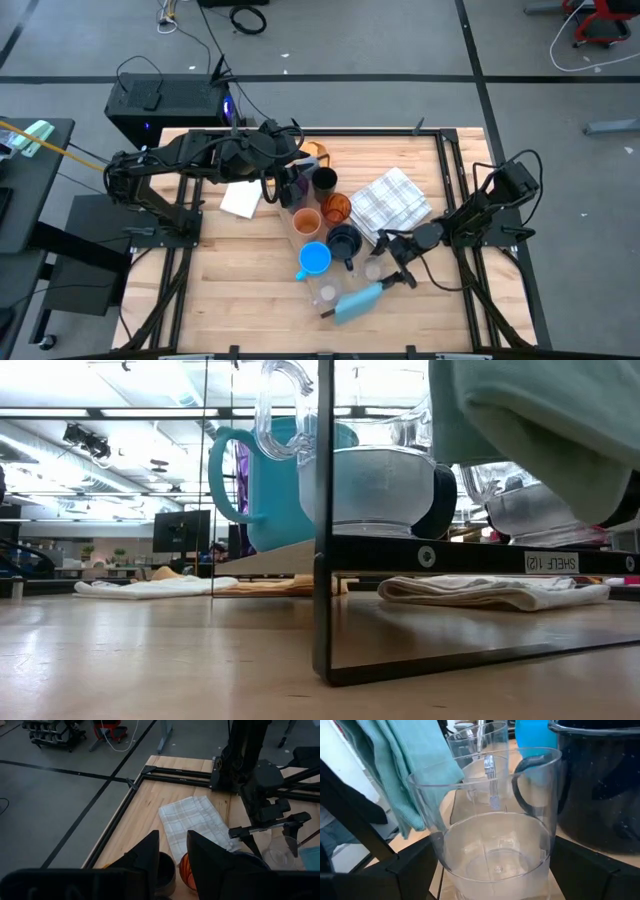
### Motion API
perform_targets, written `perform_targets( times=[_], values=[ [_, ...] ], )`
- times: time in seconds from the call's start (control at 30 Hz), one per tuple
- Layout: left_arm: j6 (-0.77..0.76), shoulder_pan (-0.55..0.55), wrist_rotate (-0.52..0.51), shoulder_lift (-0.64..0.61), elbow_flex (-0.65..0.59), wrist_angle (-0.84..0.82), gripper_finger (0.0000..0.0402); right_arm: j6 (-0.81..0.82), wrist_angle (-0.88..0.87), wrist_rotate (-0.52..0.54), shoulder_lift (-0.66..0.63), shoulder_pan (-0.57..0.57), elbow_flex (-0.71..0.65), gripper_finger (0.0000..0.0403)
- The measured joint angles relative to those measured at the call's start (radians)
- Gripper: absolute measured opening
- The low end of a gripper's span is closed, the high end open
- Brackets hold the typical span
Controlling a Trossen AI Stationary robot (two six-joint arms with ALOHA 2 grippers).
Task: Stack small to large cups/mugs on shelf
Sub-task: Put the transparent mug on the shelf
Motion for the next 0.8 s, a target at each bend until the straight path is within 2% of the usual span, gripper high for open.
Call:
perform_targets(
  times=[0.33,0.8],
  values=[
    [0.016,0.0,0.0,0.0,0.0,0.005,0.0107,0.008,-0.136,-0.042,0.0,0.0,0.058,0.0369],
    [0.016,0.0,0.0,0.0,0.0,0.004,0.0107,0.023,-0.136,-0.077,0.0,0.0,0.058,0.0378]
  ],
)
